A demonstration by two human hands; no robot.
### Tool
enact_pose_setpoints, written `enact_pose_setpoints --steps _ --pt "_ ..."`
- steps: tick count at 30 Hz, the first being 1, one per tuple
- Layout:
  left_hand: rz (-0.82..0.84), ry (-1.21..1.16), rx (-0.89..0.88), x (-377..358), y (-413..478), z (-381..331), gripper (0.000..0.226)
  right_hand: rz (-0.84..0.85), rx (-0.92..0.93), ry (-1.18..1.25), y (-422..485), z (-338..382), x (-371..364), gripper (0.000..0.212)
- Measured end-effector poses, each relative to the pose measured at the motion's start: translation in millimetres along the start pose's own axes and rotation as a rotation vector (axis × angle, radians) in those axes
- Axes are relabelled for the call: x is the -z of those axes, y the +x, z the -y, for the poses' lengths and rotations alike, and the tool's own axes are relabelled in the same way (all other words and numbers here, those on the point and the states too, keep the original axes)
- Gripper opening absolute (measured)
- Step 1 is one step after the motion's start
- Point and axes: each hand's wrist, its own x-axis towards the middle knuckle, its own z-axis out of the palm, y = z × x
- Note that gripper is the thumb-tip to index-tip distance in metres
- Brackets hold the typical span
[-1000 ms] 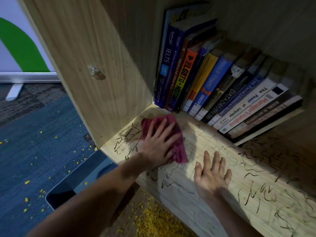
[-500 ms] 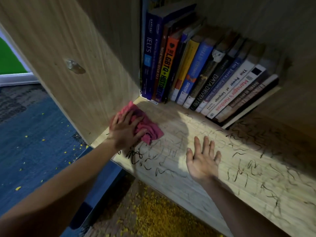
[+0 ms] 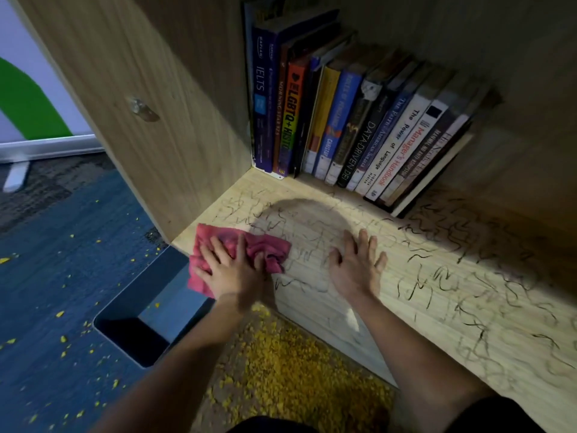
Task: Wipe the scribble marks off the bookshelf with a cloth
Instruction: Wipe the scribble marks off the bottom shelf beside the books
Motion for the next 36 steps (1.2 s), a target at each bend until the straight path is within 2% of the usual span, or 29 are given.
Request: enact_pose_setpoints --steps 4,6,8,9,11,12,13,15,17,19,25,26,27,30,32,33,34,36 --pt "0.124 0.028 -0.085 -13.9 -48.8 -36.6 0.065 -0.086 0.052 0.34 -1.1 -9.2 -1.4 0.04" --pt "0.184 0.058 -0.231 -19.4 -71.6 -50.8 0.065 -0.026 0.044 0.587 -4.1 -12.3 5.9 0.034" --pt "0.309 -0.052 -0.412 -23.4 -80.6 -58.2 0.067 0.009 -0.059 0.941 -14.0 -11.7 23.9 0.029" --pt "0.396 -0.215 -0.478 -17.4 -80.1 -57.6 0.069 -0.039 -0.12 1.036 -21.0 -8.9 32.5 0.028" --pt "0.518 -0.717 -0.462 3.8 -68.9 -50.9 0.068 -0.225 -0.112 0.937 -41.2 3.3 38.7 0.03" --pt "0.451 -0.846 -0.417 12.4 -58.2 -43.8 0.06 -0.276 -0.035 0.789 -53.9 10.7 33.2 0.032" --pt "0.316 -0.865 -0.363 19.9 -48.3 -37.1 0.056 -0.262 0.085 0.636 -71.3 20.3 25.9 0.038" --pt "0.06 -0.632 -0.212 23.3 -25.6 -14.9 0.056 -0.167 0.331 0.193 -96.4 31.2 -3.5 0.052" --pt "0.073 -0.434 -0.055 14.8 -10.6 5.2 0.07 -0.071 0.398 -0.119 -101.4 33.1 -20.4 0.055" --pt "0.164 -0.34 -0.023 -1.0 -5.4 11.6 0.08 -0.077 0.374 -0.131 -100.6 27.3 -24.6 0.05" --pt "0.209 -0.294 -0.075 5.0 -8.3 9.1 0.094 -0.139 0.458 0.154 -147.6 -29.9 -6.2 0.031" --pt "0.243 -0.262 -0.082 8.5 -10.5 9.2 0.1 -0.158 0.429 0.233 -151.5 -45.3 6.8 0.032" --pt "0.273 -0.235 -0.09 11.2 -12.8 9.5 0.106 -0.2 0.324 0.308 -153.8 -56.7 26.5 0.036" --pt "0.314 -0.221 -0.101 14.9 -14.6 9.6 0.115 -0.337 -0.084 0.421 -141.7 -121.6 71.9 0.03" --pt "0.34 -0.225 -0.101 16.5 -15.3 8.6 0.116 -0.318 -0.416 0.295 -127.4 -167.3 81.0 0.038" --pt "0.345 -0.222 -0.101 16.5 -15.2 8.1 0.115 -0.279 -0.524 0.196 -123.9 -178.8 77.3 0.042" --pt "0.349 -0.218 -0.101 16.4 -14.5 7.3 0.115 -0.245 -0.613 0.141 -122.5 -180.8 69.7 0.045" --pt "0.366 -0.218 -0.106 15.8 -13.0 5.9 0.116 -0.273 -0.673 0.09 -122.3 -166.9 42.6 0.048"
